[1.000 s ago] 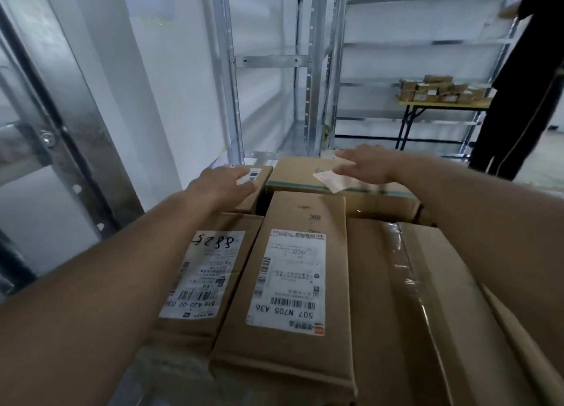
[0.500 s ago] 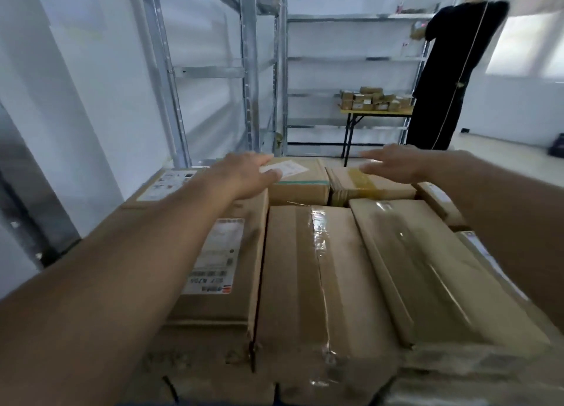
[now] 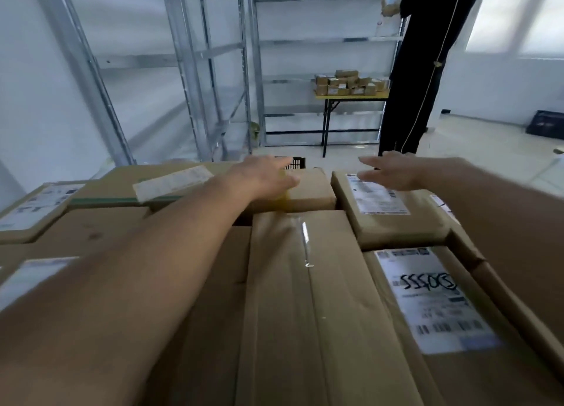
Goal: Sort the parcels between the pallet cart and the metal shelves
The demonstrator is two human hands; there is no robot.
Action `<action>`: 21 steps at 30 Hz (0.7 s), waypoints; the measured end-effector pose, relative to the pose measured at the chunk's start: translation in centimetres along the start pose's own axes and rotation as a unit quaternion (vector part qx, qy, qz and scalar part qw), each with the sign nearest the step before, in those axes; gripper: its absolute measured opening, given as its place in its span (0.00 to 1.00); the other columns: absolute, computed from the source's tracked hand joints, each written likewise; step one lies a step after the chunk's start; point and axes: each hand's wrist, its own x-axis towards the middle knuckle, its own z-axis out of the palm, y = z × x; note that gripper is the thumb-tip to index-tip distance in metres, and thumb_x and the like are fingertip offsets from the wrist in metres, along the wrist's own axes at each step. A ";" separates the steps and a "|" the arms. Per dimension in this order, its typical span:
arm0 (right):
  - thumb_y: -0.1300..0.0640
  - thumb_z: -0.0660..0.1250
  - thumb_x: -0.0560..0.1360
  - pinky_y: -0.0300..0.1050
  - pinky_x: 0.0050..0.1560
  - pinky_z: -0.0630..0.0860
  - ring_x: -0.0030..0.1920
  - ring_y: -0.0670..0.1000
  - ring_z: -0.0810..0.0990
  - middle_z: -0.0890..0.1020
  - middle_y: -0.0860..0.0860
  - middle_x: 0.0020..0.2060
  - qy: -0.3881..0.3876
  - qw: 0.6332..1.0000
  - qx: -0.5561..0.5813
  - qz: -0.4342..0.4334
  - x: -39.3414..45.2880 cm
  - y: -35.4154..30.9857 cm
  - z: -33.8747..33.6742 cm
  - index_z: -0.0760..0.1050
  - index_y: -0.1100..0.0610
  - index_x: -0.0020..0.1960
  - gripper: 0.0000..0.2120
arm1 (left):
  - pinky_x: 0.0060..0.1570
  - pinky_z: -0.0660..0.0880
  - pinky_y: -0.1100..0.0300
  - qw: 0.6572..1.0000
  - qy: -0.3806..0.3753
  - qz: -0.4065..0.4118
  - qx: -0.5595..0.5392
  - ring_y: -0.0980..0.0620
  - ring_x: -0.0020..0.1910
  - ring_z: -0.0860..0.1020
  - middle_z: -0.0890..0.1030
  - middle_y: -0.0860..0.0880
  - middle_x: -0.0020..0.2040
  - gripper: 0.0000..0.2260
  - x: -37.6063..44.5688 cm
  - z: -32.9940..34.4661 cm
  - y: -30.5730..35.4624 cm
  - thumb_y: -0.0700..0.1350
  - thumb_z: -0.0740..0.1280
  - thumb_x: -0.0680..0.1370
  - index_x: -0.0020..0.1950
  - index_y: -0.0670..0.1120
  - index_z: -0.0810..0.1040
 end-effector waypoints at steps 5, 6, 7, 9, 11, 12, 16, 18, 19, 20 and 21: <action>0.29 0.47 0.74 0.62 0.71 0.57 0.74 0.61 0.57 0.59 0.56 0.75 -0.048 0.999 0.005 -0.022 1.0 1.3 1.8 0.50 0.39 0.76 0.33 | 0.63 0.63 0.51 0.998 -0.057 0.013 0.024 0.46 0.69 0.65 0.66 0.48 0.72 0.23 0.6 1.7 1.9 0.61 0.57 0.78 0.72 0.56 0.65; 0.29 0.47 0.74 0.62 0.71 0.57 0.74 0.61 0.58 0.60 0.56 0.75 -0.048 0.999 -0.001 -0.024 1.0 1.3 1.9 0.51 0.39 0.76 0.33 | 0.61 0.63 0.53 0.997 -0.065 0.019 0.027 0.46 0.69 0.66 0.67 0.47 0.72 0.23 0.5 1.8 2.1 0.61 0.57 0.79 0.71 0.55 0.66; 0.29 0.47 0.74 0.62 0.71 0.57 0.74 0.62 0.58 0.60 0.56 0.75 -0.046 0.999 -0.003 -0.026 1.0 1.3 2.0 0.50 0.39 0.76 0.32 | 0.61 0.63 0.53 0.997 -0.067 0.023 0.027 0.47 0.69 0.66 0.67 0.48 0.72 0.22 0.4 1.9 2.2 0.60 0.57 0.79 0.71 0.54 0.66; 0.29 0.47 0.75 0.62 0.71 0.57 0.74 0.62 0.57 0.60 0.57 0.74 -0.045 0.999 -0.004 -0.023 0.8 1.3 2.0 0.50 0.38 0.76 0.32 | 0.63 0.63 0.53 0.997 -0.070 0.020 0.028 0.47 0.69 0.65 0.66 0.49 0.72 0.23 0.3 1.7 2.2 0.61 0.57 0.78 0.72 0.55 0.65; 0.30 0.47 0.75 0.61 0.71 0.57 0.73 0.62 0.59 0.61 0.57 0.74 -0.043 0.999 -0.006 -0.022 0.6 1.1 2.0 0.50 0.38 0.76 0.31 | 0.65 0.62 0.52 0.997 -0.073 0.014 0.036 0.47 0.70 0.64 0.65 0.49 0.73 0.24 0.3 1.6 2.0 0.62 0.57 0.78 0.73 0.56 0.64; 0.31 0.48 0.76 0.60 0.71 0.58 0.72 0.62 0.60 0.61 0.57 0.73 -0.043 0.999 -0.006 -0.023 0.4 0.9 1.9 0.51 0.38 0.76 0.31 | 0.66 0.62 0.52 0.996 -0.077 0.012 0.040 0.47 0.71 0.64 0.65 0.49 0.73 0.25 0.2 1.6 2.0 0.63 0.57 0.78 0.73 0.57 0.63; 0.33 0.49 0.77 0.61 0.70 0.60 0.71 0.63 0.62 0.62 0.59 0.72 -0.034 0.999 -0.005 -0.024 -0.2 0.5 1.6 0.52 0.41 0.76 0.30 | 0.67 0.61 0.51 0.997 -0.069 0.002 0.036 0.46 0.72 0.62 0.63 0.49 0.74 0.25 -0.4 1.7 2.3 0.61 0.56 0.78 0.74 0.56 0.60; 0.33 0.48 0.78 0.64 0.71 0.57 0.73 0.64 0.57 0.58 0.59 0.74 -0.023 0.999 -0.012 -0.024 -0.7 0.3 1.4 0.50 0.42 0.77 0.30 | 0.67 0.61 0.51 0.999 -0.045 -0.007 0.028 0.46 0.72 0.62 0.62 0.48 0.75 0.25 -0.7 1.3 2.6 0.61 0.56 0.79 0.74 0.57 0.59; 0.33 0.48 0.78 0.64 0.72 0.55 0.74 0.64 0.54 0.56 0.59 0.75 -0.020 0.999 -0.015 -0.032 -0.9 0.1 1.4 0.49 0.43 0.77 0.31 | 0.67 0.61 0.51 0.999 -0.036 -0.012 0.026 0.45 0.72 0.62 0.62 0.48 0.75 0.25 -0.9 1.3 2.7 0.62 0.57 0.78 0.74 0.57 0.59; 0.34 0.49 0.78 0.64 0.72 0.53 0.75 0.63 0.51 0.54 0.59 0.76 -0.019 0.999 -0.009 -0.038 -1.2 -0.1 1.3 0.49 0.43 0.77 0.31 | 0.68 0.60 0.51 0.999 -0.036 -0.013 0.018 0.45 0.72 0.62 0.62 0.48 0.75 0.25 -1.1 1.1 2.9 0.62 0.57 0.78 0.74 0.58 0.59; 0.34 0.49 0.78 0.64 0.73 0.52 0.76 0.63 0.50 0.53 0.59 0.76 -0.014 0.999 -0.006 -0.044 -1.4 -0.3 1.2 0.49 0.44 0.77 0.31 | 0.68 0.60 0.50 0.999 -0.030 -0.014 0.018 0.45 0.72 0.62 0.62 0.48 0.75 0.26 -1.4 1.0 2.9 0.62 0.57 0.78 0.74 0.58 0.59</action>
